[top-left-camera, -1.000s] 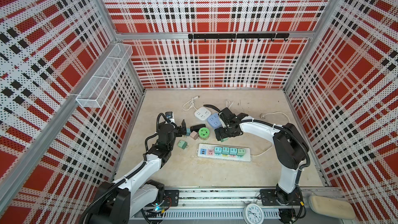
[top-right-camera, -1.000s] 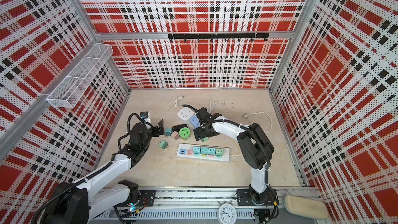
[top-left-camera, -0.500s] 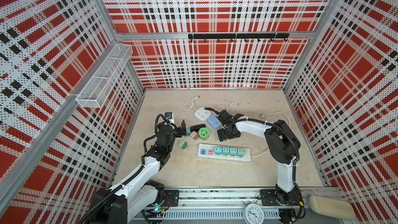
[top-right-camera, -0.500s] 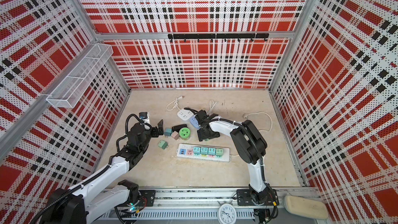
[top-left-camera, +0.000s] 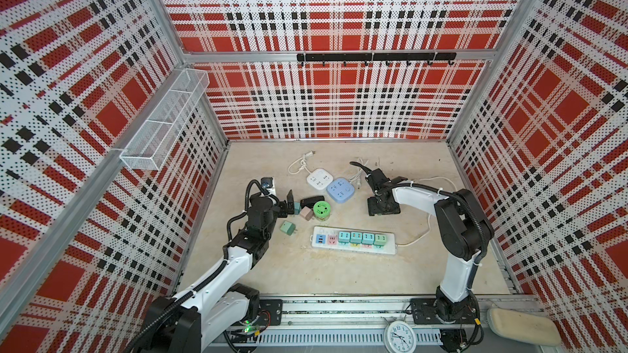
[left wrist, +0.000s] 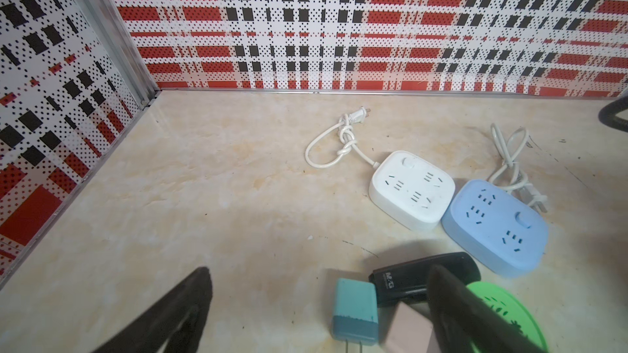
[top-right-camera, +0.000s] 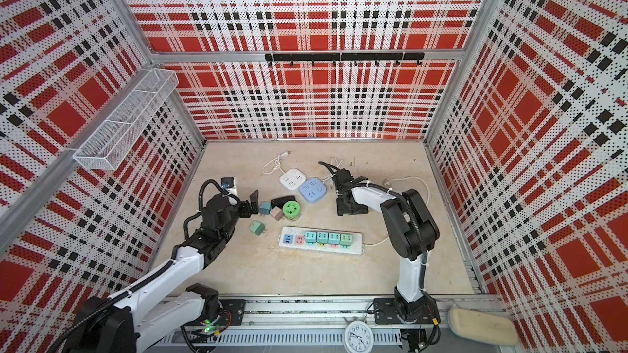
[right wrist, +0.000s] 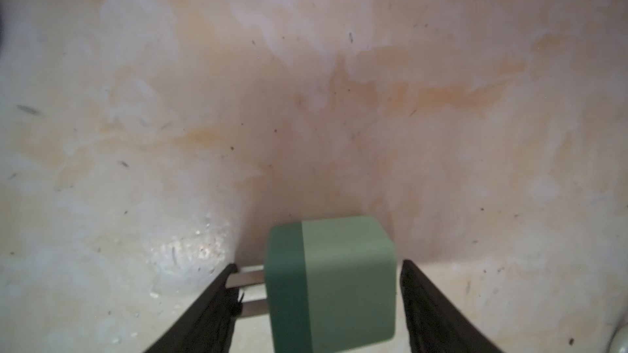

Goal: Insert the plug
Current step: 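Lower the right gripper onto a mint-green adapter and grasp it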

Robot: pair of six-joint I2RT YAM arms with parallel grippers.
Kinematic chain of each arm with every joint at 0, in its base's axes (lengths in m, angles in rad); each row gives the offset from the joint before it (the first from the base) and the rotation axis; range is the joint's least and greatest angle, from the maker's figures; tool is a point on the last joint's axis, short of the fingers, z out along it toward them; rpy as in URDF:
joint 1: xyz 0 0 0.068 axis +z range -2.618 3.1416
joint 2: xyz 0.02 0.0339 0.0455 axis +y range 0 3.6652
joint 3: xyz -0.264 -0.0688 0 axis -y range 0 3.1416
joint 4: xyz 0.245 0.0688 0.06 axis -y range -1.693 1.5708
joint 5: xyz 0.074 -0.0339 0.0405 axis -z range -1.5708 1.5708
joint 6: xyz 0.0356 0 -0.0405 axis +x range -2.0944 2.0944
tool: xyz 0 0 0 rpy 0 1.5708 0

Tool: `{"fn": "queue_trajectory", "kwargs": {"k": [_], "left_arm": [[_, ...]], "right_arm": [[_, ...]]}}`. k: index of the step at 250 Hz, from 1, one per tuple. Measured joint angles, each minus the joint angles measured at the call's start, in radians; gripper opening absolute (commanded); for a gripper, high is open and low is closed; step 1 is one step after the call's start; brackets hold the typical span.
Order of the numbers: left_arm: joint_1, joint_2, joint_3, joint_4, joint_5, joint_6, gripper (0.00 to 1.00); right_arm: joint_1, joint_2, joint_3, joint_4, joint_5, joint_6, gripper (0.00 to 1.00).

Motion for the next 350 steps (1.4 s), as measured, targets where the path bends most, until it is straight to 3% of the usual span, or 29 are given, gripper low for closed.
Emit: {"fn": "queue_trajectory", "kwargs": {"k": [49, 187, 263, 297, 350], "left_arm": [[0.003, 0.0, 0.0, 0.0, 0.003, 0.0, 0.99], [0.003, 0.003, 0.0, -0.002, 0.019, 0.0, 0.99], [0.003, 0.005, 0.0, -0.002, 0.022, 0.0, 0.99], [0.003, 0.009, 0.0, -0.003, 0.022, 0.001, 0.99], [0.003, 0.017, 0.0, -0.008, 0.025, 0.002, 0.99]], "right_arm": [[-0.008, -0.026, -0.035, 0.009, 0.022, 0.006, 0.97], [-0.172, -0.26, -0.309, 0.045, -0.008, 0.083, 0.93], [-0.085, -0.397, -0.294, 0.084, -0.077, 0.072, 0.93], [-0.078, -0.369, -0.26, 0.101, -0.082, 0.05, 0.92], [-0.079, -0.212, -0.18, 0.111, -0.097, -0.019, 0.83]]}}
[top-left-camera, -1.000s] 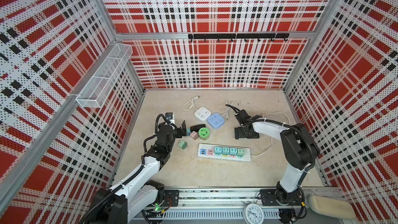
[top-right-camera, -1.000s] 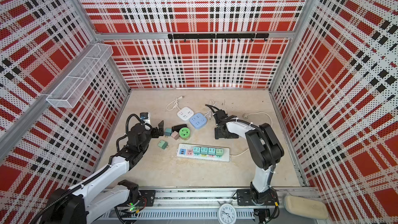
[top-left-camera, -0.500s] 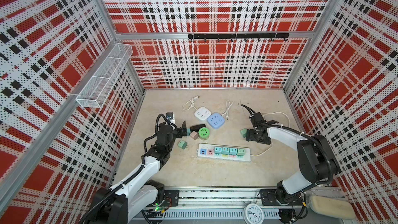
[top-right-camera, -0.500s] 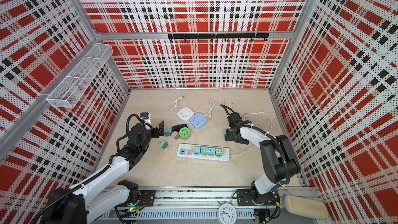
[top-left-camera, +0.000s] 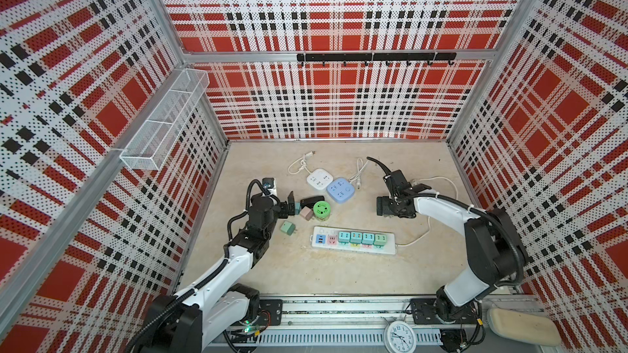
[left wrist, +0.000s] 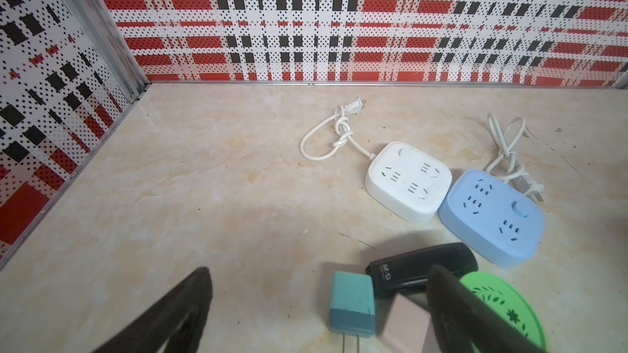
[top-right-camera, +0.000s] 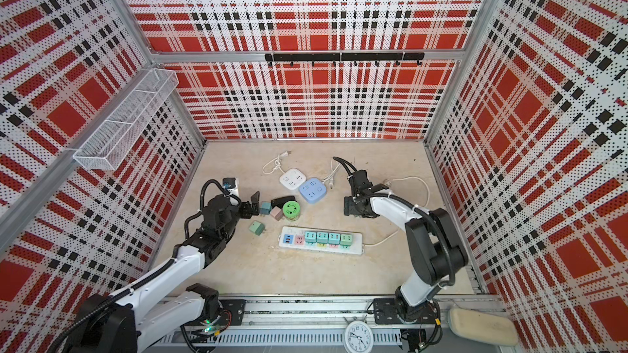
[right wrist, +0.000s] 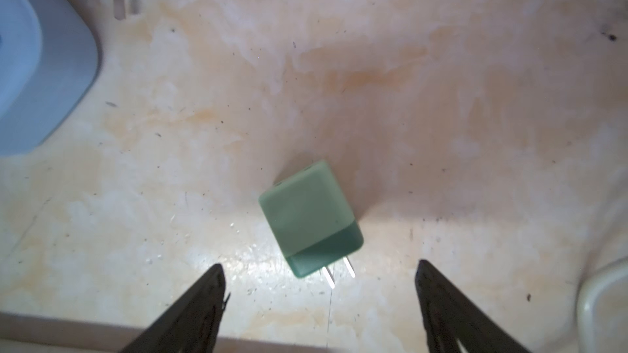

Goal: Insert the plug
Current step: 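Lower the right gripper onto a mint-green adapter and grasp it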

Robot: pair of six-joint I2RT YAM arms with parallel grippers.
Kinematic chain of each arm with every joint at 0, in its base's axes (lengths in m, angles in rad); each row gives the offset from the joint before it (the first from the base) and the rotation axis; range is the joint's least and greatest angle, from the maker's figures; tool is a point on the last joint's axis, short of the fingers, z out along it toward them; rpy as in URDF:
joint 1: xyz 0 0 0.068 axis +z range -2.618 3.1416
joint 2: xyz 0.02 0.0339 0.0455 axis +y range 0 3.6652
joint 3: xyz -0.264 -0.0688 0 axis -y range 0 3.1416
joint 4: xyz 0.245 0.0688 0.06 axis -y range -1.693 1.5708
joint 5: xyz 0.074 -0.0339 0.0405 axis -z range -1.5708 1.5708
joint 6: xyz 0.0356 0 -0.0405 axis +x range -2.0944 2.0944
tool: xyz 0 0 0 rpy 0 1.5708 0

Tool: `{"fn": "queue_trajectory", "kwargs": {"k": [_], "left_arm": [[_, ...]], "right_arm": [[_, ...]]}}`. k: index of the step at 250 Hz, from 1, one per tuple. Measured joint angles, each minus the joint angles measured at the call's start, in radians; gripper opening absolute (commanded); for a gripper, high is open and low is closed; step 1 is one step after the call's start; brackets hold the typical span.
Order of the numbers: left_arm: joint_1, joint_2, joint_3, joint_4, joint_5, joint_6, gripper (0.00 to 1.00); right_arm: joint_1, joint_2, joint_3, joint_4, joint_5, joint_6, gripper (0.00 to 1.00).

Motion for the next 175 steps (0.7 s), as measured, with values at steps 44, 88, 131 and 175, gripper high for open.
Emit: {"fn": "queue_trajectory", "kwargs": {"k": [44, 88, 131, 175], "left_arm": [[0.0, 0.003, 0.0, 0.0, 0.0, 0.0, 0.99], [0.0, 0.013, 0.0, -0.001, 0.003, 0.001, 0.99], [0.0, 0.026, 0.001, -0.005, 0.004, 0.002, 0.99], [0.0, 0.032, 0.003, -0.012, 0.004, 0.004, 0.99]], "right_arm": [[-0.003, 0.083, 0.032, 0.002, -0.018, -0.044, 0.71], [-0.004, 0.118, 0.046, 0.003, -0.034, -0.063, 0.63], [-0.004, 0.119, 0.046, 0.005, -0.041, -0.075, 0.59], [-0.004, 0.131, 0.045, 0.016, -0.038, -0.075, 0.62]]}}
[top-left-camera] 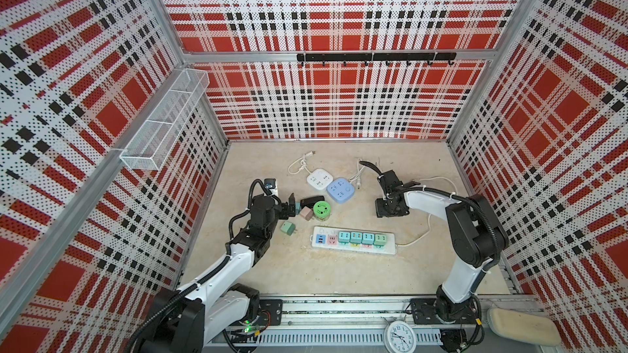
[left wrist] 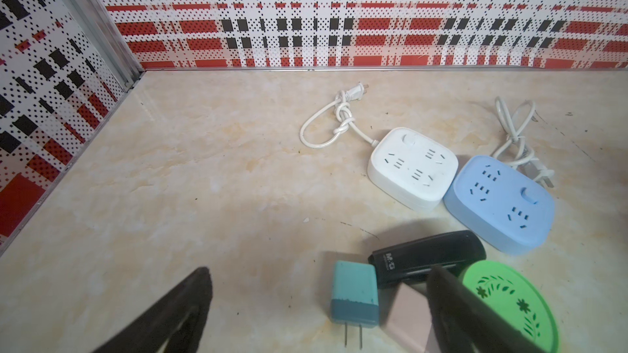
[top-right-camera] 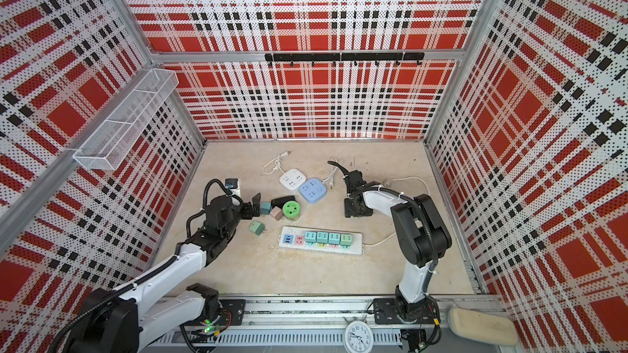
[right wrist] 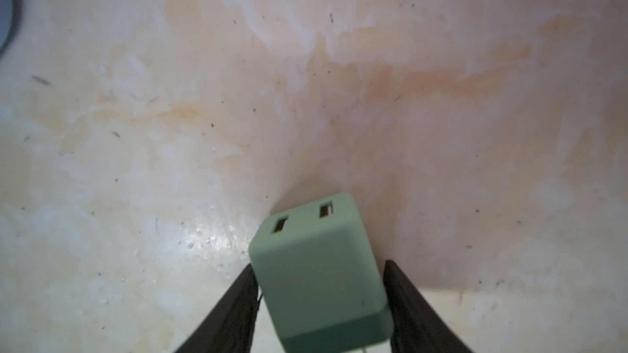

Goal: Insert the plug
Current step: 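Lower the right gripper onto a mint-green adapter and grasp it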

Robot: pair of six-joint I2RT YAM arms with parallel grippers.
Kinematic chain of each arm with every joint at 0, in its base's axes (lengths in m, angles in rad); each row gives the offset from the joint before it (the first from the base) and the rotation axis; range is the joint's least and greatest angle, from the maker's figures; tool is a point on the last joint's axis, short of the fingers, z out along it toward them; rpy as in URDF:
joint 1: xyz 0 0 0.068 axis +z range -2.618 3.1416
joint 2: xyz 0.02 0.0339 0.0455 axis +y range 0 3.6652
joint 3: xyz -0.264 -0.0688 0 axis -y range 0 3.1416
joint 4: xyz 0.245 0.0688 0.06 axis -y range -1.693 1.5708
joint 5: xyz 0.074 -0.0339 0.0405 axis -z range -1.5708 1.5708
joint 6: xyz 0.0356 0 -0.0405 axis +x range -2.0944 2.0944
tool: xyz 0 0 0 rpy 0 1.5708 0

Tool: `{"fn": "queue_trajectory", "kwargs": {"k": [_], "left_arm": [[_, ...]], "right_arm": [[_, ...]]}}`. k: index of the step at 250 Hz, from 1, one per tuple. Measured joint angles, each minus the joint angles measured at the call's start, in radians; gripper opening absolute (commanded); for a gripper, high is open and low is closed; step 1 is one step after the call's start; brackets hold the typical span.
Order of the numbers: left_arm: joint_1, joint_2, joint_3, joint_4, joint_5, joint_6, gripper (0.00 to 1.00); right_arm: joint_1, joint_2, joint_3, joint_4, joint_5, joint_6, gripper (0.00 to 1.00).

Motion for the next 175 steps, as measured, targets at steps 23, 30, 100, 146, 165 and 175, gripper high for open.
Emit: {"fn": "queue_trajectory", "kwargs": {"k": [23, 30, 100, 146, 165, 175], "left_arm": [[0.0, 0.0, 0.0, 0.0, 0.0, 0.0, 0.99], [0.0, 0.0, 0.0, -0.001, 0.0, 0.0, 0.99], [-0.001, 0.002, 0.0, -0.004, 0.0, 0.0, 0.99], [-0.001, 0.005, 0.0, -0.005, -0.001, -0.003, 0.99], [-0.001, 0.006, 0.001, -0.005, -0.01, -0.035, 0.99], [0.0, 0.006, 0.005, -0.011, -0.015, -0.064, 0.99]], "right_arm": [[0.0, 0.007, 0.002, 0.012, 0.008, 0.0, 0.62], [0.0, 0.008, 0.002, 0.014, 0.011, 0.0, 0.61], [0.0, 0.009, -0.002, 0.043, 0.014, 0.002, 0.47], [0.001, 0.003, -0.016, 0.076, 0.009, 0.003, 0.41], [0.003, -0.006, -0.032, 0.103, 0.005, 0.003, 0.41], [0.004, -0.016, -0.046, 0.121, 0.004, 0.004, 0.41]]}}
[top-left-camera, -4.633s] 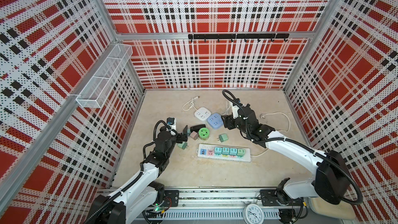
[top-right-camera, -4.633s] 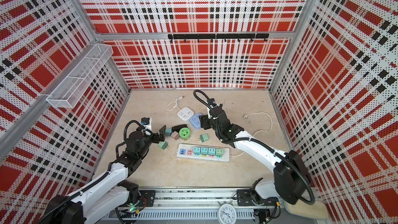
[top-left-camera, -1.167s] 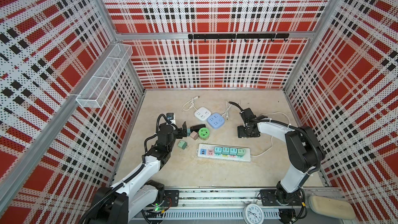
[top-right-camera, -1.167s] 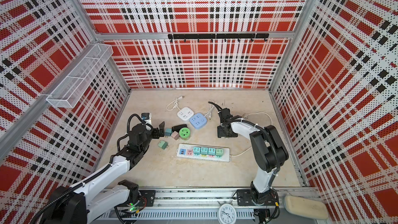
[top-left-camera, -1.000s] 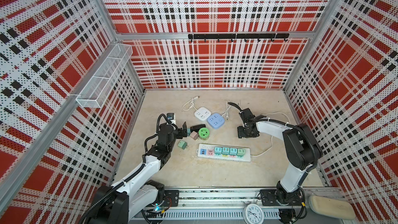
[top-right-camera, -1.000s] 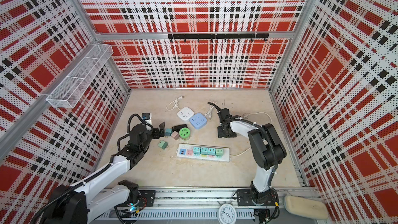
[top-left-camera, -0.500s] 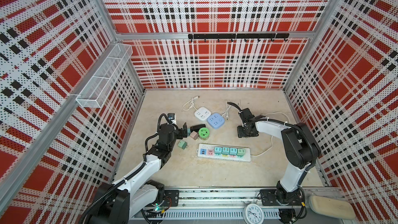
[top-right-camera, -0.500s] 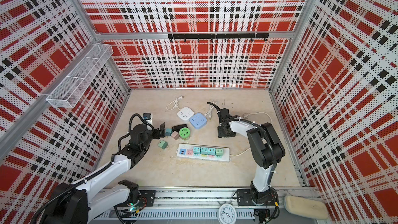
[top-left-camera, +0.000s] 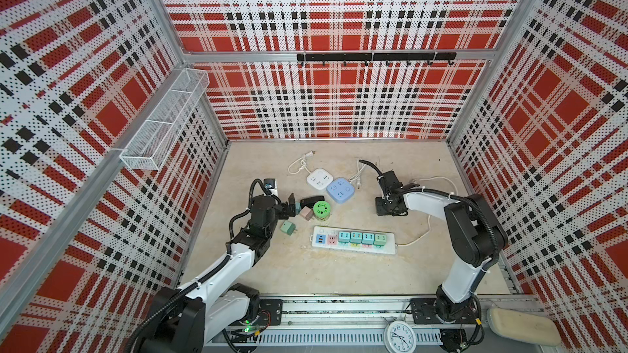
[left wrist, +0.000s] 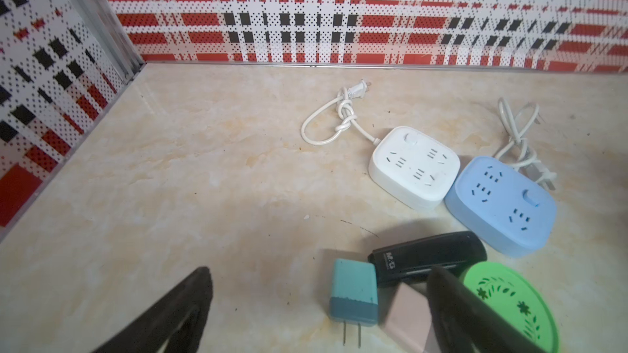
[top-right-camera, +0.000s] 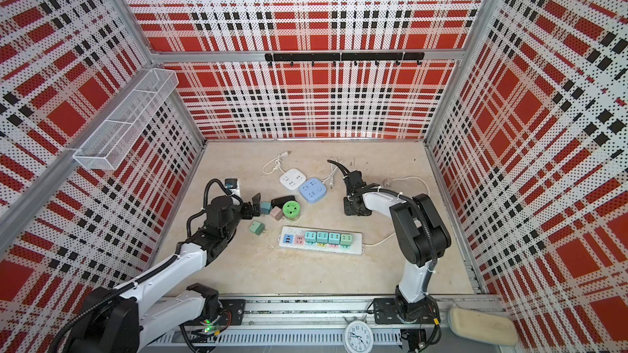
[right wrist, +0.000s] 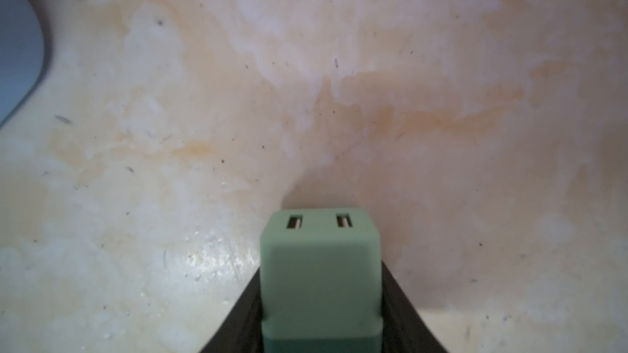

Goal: Insert the plug
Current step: 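Lower the right gripper onto a mint-green adapter and grasp it, then lift the mint-green adapter toward the left gripper while the left gripper reaches in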

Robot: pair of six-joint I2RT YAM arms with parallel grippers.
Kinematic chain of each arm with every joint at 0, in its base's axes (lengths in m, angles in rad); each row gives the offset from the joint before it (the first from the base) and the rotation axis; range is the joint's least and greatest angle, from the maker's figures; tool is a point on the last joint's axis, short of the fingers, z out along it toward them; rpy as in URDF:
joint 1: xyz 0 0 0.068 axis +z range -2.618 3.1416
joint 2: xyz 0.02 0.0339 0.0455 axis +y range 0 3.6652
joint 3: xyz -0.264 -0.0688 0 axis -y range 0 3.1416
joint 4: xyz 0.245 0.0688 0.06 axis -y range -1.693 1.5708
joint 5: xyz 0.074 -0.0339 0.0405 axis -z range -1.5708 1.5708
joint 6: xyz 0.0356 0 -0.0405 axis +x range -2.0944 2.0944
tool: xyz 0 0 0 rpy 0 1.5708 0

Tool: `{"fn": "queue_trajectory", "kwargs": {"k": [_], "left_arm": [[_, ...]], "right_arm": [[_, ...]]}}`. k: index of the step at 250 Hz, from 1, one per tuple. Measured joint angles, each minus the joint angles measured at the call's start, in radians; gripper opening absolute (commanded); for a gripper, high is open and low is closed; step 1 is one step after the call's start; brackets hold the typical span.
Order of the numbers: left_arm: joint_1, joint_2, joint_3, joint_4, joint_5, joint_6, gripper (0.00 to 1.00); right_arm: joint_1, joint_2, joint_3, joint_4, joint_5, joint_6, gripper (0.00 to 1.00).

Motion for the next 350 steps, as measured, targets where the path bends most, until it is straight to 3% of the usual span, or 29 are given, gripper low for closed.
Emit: {"fn": "queue_trajectory", "kwargs": {"k": [61, 92, 132, 214, 302, 324, 350], "left_arm": [[-0.012, 0.04, 0.196, -0.193, -0.079, -0.282, 0.99], [-0.04, 0.036, 0.283, -0.306, -0.086, -0.352, 0.99], [-0.072, -0.031, 0.291, -0.37, -0.025, -0.349, 0.99], [-0.021, -0.339, 0.058, -0.183, 0.325, -0.294, 0.99], [0.005, -0.409, 0.124, -0.278, 0.433, -0.253, 0.99], [-0.025, -0.406, 0.127, -0.299, 0.46, -0.233, 0.96], [-0.123, -0.378, 0.163, -0.338, 0.462, -0.202, 0.93]], "right_arm": [[0.028, -0.147, -0.139, 0.17, 0.018, 0.0, 0.35], [0.055, -0.239, -0.206, 0.281, 0.039, -0.004, 0.34], [0.126, -0.35, -0.298, 0.423, 0.08, -0.038, 0.33], [0.213, -0.643, -0.539, 0.682, 0.056, -0.13, 0.29], [0.263, -0.761, -0.651, 0.88, -0.027, -0.25, 0.25], [0.28, -0.763, -0.658, 0.92, -0.035, -0.277, 0.25], [0.333, -0.762, -0.679, 0.968, -0.034, -0.324, 0.24]]}}
